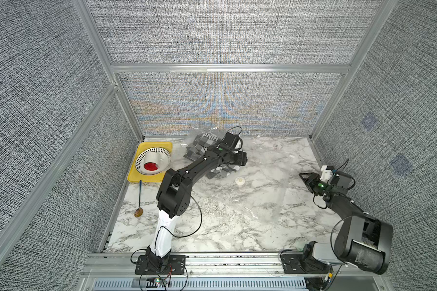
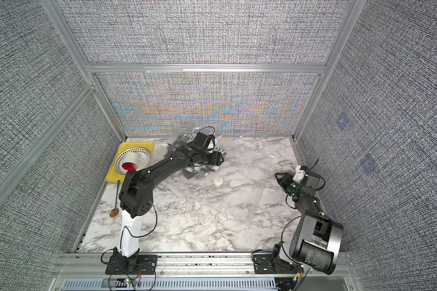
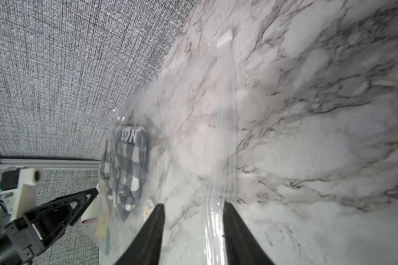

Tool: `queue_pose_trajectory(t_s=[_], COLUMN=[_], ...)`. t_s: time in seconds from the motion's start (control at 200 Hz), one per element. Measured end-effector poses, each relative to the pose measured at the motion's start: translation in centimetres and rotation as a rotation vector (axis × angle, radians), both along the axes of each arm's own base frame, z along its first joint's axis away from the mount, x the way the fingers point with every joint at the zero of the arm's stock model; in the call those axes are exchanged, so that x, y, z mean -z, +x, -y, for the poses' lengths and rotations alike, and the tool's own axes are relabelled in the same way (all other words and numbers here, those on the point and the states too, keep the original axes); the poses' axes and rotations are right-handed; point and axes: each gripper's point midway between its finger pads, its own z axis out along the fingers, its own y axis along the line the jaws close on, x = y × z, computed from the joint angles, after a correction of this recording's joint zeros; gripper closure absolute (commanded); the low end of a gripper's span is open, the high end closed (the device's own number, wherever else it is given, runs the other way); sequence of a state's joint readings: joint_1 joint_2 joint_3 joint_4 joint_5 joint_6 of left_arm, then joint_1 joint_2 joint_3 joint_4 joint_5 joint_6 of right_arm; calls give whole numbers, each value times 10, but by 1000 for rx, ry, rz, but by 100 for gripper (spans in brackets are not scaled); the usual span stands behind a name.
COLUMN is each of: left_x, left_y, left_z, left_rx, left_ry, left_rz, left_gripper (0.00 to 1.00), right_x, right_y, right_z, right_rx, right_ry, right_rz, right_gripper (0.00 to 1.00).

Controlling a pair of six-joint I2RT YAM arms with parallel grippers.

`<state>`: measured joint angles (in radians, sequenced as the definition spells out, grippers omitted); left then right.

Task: Place the folded shirt into the vacuum bag
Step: Adjust the vacuum bag at the center of the board.

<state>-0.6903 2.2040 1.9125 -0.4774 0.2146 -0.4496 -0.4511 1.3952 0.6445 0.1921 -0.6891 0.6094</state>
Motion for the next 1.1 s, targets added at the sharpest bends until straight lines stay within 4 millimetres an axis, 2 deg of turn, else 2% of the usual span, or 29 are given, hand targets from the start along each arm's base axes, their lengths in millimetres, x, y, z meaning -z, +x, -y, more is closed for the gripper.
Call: queue_pose_trajectory(t_s=[0.08, 0.18, 0.31, 0.43, 0.47, 0.651, 0.766, 0.891, 1.101], left_x=[14, 32, 61, 89, 94, 94, 91, 81, 63], left_y=[0, -3, -18, -41, -43, -46, -59, -71, -84], left_z=[22, 38, 30, 20, 19, 19, 9, -1, 4], left_rx=[38, 73, 87, 104, 111, 122, 128, 138, 176], left_ry=[-3, -1, 42, 87, 87, 56, 71, 78, 35], left_rz=[-25, -66, -147, -222, -223, -216, -231, -243, -251], left_gripper=[28, 28, 28, 28, 28, 28, 28, 28, 28], right_x=[-2, 1, 11, 30, 36, 52, 66, 85, 88], right_y=[12, 28, 50, 65, 70, 101, 118, 117, 119], right_z=[10, 20, 30, 34, 33, 20, 18, 25, 19], right_rx=[12, 18, 11, -1, -10, -76, -88, -57, -71], right_ry=[2, 2, 3, 18, 25, 38, 37, 36, 34], right_rz=[1, -5, -16, -45, -54, -72, -100, -157, -152], right_gripper=[42, 41, 40, 40, 40, 41, 41, 41, 42])
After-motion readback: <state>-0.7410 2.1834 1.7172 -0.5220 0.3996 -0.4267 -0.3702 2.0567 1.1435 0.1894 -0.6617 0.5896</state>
